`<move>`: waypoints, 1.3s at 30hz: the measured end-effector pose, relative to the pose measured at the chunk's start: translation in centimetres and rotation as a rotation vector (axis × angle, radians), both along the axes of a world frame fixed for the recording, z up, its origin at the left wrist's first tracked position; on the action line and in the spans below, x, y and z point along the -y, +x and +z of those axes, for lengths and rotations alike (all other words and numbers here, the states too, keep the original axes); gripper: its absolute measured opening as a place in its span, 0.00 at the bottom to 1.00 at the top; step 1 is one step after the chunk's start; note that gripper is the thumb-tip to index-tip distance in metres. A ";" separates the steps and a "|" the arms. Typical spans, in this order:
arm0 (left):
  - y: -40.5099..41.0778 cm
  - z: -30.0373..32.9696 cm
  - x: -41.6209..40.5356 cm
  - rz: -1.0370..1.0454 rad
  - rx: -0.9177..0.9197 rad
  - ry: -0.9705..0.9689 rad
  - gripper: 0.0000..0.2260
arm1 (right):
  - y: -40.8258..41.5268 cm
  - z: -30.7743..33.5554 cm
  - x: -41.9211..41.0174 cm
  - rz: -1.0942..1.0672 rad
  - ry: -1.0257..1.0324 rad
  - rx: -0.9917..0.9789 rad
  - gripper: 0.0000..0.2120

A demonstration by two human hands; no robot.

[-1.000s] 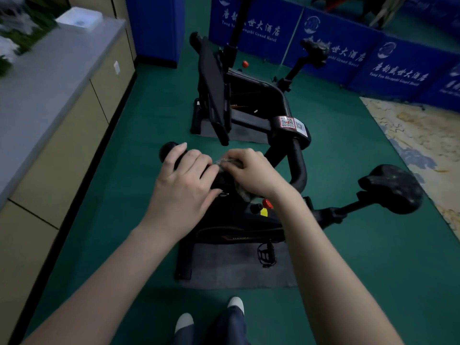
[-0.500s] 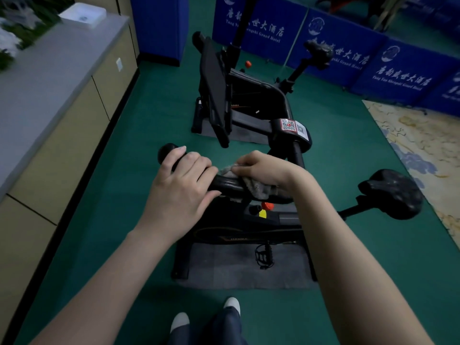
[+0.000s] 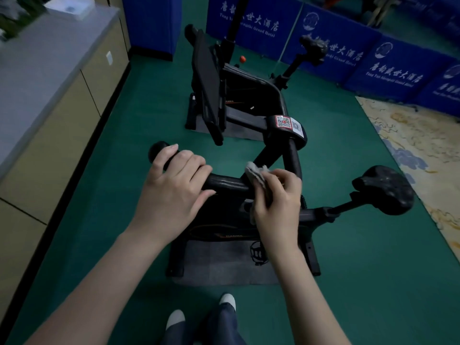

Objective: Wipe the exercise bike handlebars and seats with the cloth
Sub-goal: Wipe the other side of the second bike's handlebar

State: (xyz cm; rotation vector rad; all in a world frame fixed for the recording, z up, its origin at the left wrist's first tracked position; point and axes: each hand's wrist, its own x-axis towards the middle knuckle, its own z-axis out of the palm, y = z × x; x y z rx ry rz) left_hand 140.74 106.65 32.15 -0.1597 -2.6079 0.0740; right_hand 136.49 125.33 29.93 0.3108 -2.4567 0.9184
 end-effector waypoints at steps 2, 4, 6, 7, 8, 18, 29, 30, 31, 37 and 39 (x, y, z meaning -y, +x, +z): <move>0.0 0.0 0.0 -0.002 -0.002 -0.003 0.16 | 0.7 -1.0 -0.3 -0.094 -0.065 -0.030 0.11; 0.0 0.0 0.1 -0.003 -0.002 -0.007 0.16 | 1.2 -1.8 -0.3 -0.163 -0.116 -0.060 0.11; 0.0 0.0 0.1 -0.003 0.001 -0.010 0.16 | 1.6 -2.1 -0.1 -0.225 -0.202 -0.071 0.10; 0.0 0.0 0.1 0.000 0.000 -0.012 0.16 | 1.7 -2.1 0.1 -0.254 -0.250 -0.077 0.09; 0.0 0.0 0.1 0.003 0.001 -0.013 0.16 | 1.9 -2.0 0.6 -0.276 -0.291 -0.085 0.09; 0.1 0.1 -0.1 0.017 0.020 -0.032 0.15 | 1.8 -2.3 0.6 -0.339 -0.353 -0.129 0.09; 0.2 0.2 0.0 0.011 0.044 -0.046 0.15 | 7.2 -3.0 5.5 -0.265 -0.881 0.324 0.14; 0.1 0.2 0.0 0.009 0.042 -0.041 0.15 | 7.8 -3.3 5.5 -0.267 -0.906 0.413 0.13; 0.1 0.2 0.1 0.007 0.040 -0.038 0.15 | 8.0 -3.8 5.5 -0.271 -0.905 0.502 0.11; 0.1 0.2 0.3 0.002 0.029 -0.061 0.15 | 4.9 -3.7 7.1 -0.170 -1.120 0.749 0.12; 0.1 0.1 0.3 0.001 0.029 -0.069 0.15 | 4.4 -2.7 7.8 -0.090 -1.233 0.752 0.10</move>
